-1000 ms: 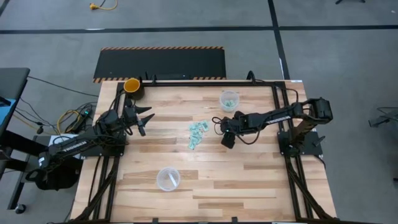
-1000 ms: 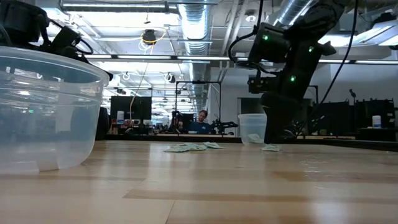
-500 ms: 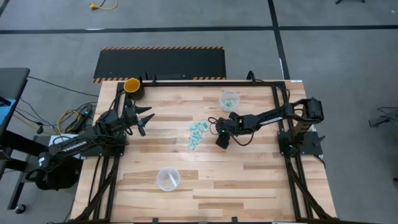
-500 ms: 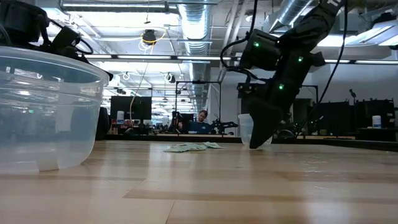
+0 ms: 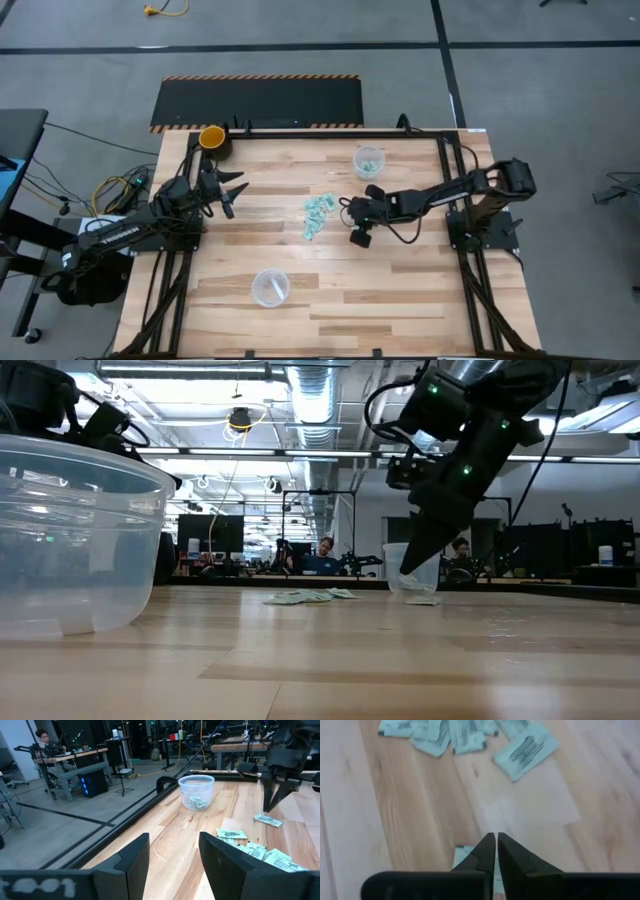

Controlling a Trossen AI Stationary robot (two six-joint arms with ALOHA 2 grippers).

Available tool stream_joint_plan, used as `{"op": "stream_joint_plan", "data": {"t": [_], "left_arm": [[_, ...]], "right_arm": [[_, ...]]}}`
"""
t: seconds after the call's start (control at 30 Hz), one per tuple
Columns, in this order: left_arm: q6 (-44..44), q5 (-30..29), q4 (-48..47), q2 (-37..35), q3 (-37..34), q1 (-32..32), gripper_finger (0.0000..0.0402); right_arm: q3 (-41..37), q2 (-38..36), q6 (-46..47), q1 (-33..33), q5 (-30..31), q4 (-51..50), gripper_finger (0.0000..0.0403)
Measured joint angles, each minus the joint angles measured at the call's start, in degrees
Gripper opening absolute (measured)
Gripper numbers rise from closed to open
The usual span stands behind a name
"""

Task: Pick and place Stevia / Truvia into bins
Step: Put the stevia packet into the top container

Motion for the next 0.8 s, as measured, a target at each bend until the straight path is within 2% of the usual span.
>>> {"op": "stream_joint_plan", "data": {"t": [0.2,0.33,0.47,0.8], "left_arm": [[0.00,0.02,-0.02,0.00,0.01,0.00,0.0163],[0.00,0.02,-0.02,0.00,0.00,0.00,0.0163],[0.00,0.04,-0.02,0.00,0.00,0.00,0.0163],[0.00,0.04,-0.02,0.00,0.00,0.00,0.0163]], "right_arm": [[0.07,-0.08,1.94,-0.02,-0.87,-0.06,0.0008],[0.09,-0.01,3.25,0.00,-3.00,-1.04,0.0031],[0.13,-0.01,4.57,-0.02,-3.00,-1.64,0.0079],[0.17,-0.01,6.72,0.27,-2.86,-2.02,0.0230]]}}
